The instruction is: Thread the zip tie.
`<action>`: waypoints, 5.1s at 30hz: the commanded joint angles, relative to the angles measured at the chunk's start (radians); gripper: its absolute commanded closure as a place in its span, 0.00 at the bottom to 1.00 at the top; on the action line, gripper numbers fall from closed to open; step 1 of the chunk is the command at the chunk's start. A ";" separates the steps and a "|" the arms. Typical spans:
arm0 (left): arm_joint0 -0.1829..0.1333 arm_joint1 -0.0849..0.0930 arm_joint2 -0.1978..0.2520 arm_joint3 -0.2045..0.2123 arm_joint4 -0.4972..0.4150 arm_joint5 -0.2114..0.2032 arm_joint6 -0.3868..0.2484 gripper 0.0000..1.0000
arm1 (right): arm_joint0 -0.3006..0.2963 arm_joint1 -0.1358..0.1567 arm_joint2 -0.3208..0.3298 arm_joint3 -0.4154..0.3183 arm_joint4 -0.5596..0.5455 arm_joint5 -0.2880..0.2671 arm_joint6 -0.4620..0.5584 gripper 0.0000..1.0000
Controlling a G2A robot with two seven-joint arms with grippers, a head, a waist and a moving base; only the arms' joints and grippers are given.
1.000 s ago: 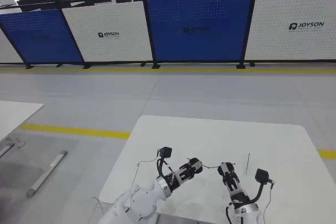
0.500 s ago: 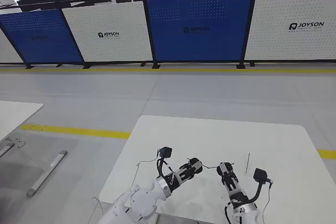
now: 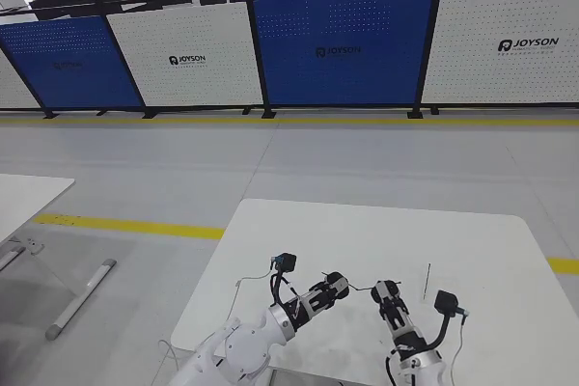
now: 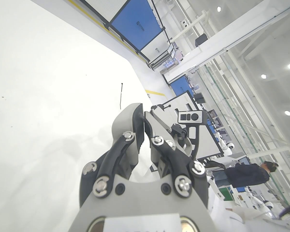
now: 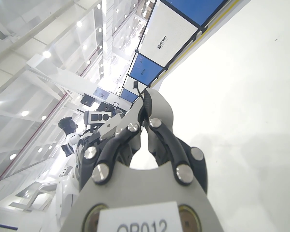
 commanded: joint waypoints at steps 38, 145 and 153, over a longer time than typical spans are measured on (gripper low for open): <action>-0.016 -0.004 0.005 0.026 -0.132 0.034 -0.002 1.00 | -0.005 -0.001 0.010 -0.006 0.017 -0.013 0.013 1.00; -0.016 -0.002 0.016 0.010 -0.059 0.062 0.045 1.00 | 0.022 -0.011 0.016 0.015 0.084 -0.014 0.013 1.00; -0.016 -0.002 0.016 0.010 -0.059 0.062 0.045 1.00 | 0.033 -0.013 0.009 0.025 0.071 -0.005 0.007 1.00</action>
